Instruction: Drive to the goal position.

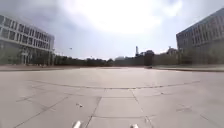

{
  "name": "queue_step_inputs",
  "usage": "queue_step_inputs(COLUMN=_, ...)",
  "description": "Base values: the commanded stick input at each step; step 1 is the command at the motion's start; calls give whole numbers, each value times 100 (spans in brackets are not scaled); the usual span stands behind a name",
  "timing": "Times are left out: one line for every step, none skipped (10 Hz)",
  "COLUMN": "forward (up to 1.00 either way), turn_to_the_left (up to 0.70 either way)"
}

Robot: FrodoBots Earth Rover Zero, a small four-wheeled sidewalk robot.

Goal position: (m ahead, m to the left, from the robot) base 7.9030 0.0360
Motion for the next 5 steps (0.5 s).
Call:
queue_step_inputs(forward=70, turn_to_the_left=0)
queue_step_inputs(forward=70, turn_to_the_left=0)
queue_step_inputs(forward=70, turn_to_the_left=0)
queue_step_inputs(forward=70, turn_to_the_left=0)
queue_step_inputs(forward=70, turn_to_the_left=0)
